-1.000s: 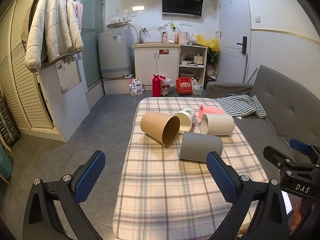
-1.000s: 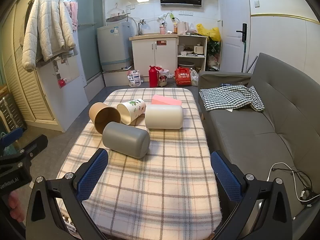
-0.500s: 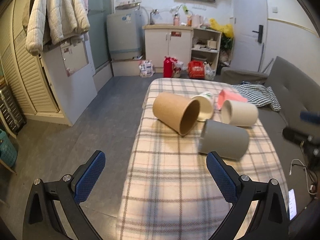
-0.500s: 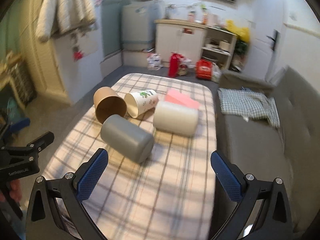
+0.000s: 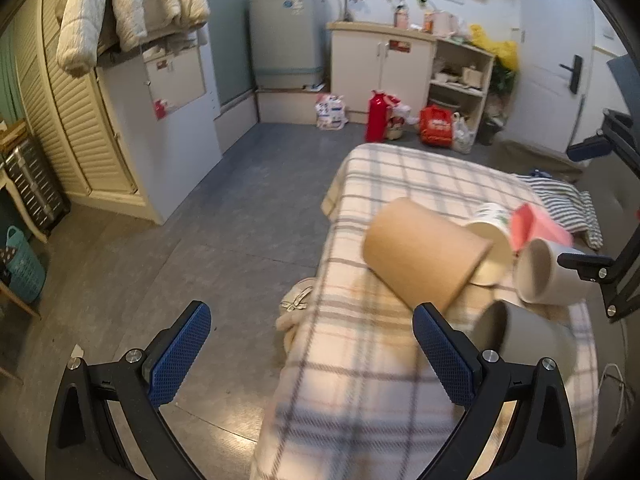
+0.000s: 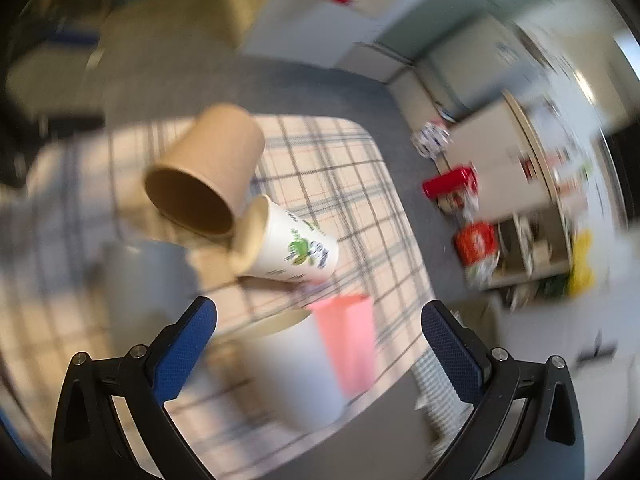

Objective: Flip cup upside down
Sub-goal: 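Close the right gripper on the white paper cup's body, then lift the white cup with the right gripper, rim facing up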

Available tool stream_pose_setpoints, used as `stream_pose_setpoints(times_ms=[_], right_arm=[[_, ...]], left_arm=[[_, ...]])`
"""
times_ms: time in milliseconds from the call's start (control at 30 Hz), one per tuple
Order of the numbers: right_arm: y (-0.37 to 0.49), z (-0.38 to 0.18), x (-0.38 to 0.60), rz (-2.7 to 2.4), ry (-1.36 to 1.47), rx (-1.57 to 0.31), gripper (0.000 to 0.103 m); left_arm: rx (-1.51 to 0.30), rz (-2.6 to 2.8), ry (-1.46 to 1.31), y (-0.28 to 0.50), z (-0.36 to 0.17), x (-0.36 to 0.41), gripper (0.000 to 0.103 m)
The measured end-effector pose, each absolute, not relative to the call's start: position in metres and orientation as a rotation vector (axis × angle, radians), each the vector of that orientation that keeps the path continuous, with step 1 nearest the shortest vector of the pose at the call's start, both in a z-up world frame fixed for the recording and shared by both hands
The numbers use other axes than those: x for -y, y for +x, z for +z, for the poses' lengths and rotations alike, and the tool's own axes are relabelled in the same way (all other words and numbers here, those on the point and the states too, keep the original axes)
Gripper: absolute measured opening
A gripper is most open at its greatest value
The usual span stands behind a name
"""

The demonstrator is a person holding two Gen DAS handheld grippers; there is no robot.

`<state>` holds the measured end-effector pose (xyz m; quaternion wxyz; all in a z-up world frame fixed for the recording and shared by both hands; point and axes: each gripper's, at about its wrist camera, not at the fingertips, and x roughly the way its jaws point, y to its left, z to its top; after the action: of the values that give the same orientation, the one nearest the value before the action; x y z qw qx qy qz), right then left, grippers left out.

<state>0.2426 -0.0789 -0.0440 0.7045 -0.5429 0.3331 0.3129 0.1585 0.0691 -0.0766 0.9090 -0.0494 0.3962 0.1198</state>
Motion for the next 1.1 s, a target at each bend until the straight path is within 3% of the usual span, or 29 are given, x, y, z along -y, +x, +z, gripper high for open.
stream_pose_setpoints(times_ms=[567,633,667,700,1100], right_arm=[[0.276,-0.124,0.039,0.934,-1.513,-0.728,0.101],[0.279,-0.129,0.037,0.926,-1.515,-0.733,0.091],[0.281,-0.13,0.037,0.924,-1.512,-0.742,0.08],[0.283,-0.13,0.036,0.92,-1.51,-0.754,0.081],[0.266,-0.04,0.046,0.77,-1.248,-0.768,0.08]], left_arm=[[-0.901,0.262,-0.123,0.187,-0.111,-0.085,0.103],[-0.907,0.26,-0.125,0.187,-0.114,-0.084,0.103],[-0.909,0.258,-0.123,0.187,-0.114,-0.083,0.103],[-0.91,0.257,-0.119,0.187,-0.114,-0.081,0.103],[-0.826,0.227,-0.099,0.167,-0.077,-0.066,0.103]])
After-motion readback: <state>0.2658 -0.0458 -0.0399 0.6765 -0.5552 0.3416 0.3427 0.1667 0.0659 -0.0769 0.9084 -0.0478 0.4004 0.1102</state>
